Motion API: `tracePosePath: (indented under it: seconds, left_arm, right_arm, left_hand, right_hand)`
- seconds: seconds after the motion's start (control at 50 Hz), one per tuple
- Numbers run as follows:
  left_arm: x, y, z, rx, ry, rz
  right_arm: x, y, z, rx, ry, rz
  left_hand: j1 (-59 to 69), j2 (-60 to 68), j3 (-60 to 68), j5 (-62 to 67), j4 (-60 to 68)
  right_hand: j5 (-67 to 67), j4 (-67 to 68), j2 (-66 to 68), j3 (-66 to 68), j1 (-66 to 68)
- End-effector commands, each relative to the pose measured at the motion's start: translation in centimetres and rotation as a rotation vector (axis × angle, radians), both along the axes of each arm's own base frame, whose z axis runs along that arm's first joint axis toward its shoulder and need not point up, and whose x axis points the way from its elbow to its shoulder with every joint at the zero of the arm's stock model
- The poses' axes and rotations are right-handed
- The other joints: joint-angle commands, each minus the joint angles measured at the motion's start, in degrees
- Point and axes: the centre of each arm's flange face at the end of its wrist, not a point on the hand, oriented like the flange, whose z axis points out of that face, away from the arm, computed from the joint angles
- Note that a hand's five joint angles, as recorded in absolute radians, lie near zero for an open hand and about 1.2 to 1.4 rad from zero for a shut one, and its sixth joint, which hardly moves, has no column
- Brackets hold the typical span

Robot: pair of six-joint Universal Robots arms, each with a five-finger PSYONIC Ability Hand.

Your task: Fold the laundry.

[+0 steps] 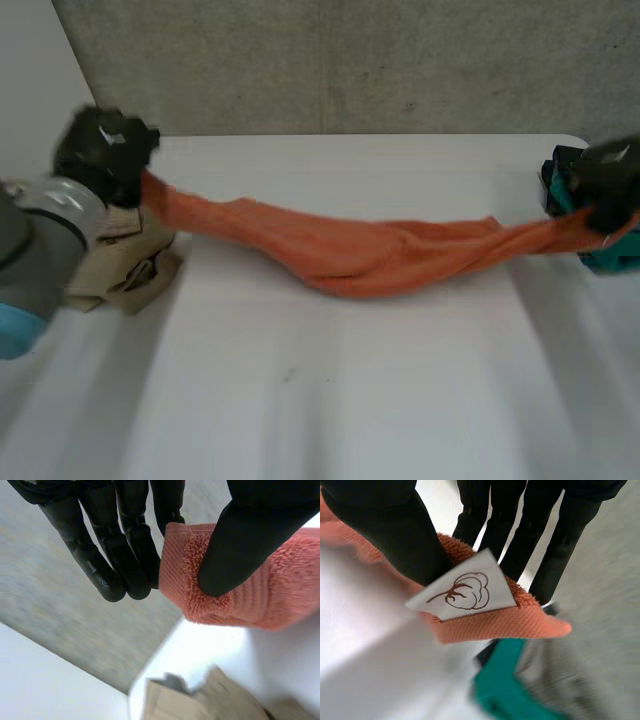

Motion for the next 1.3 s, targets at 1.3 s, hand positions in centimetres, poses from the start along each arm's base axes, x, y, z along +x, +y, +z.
tracePosePath:
  seconds: [1.3]
  left_arm:
    - [-5.8,12.8,18.1,-0.340,0.395,-0.312]
  right_arm:
    - [5.8,6.6,-15.5,0.301,-0.608,-0.153]
  left_hand:
    - [12.78,11.40,11.95,15.44,11.52]
  right_hand:
    - [-56.49,-58.66,-57.83,-58.32,-54.86]
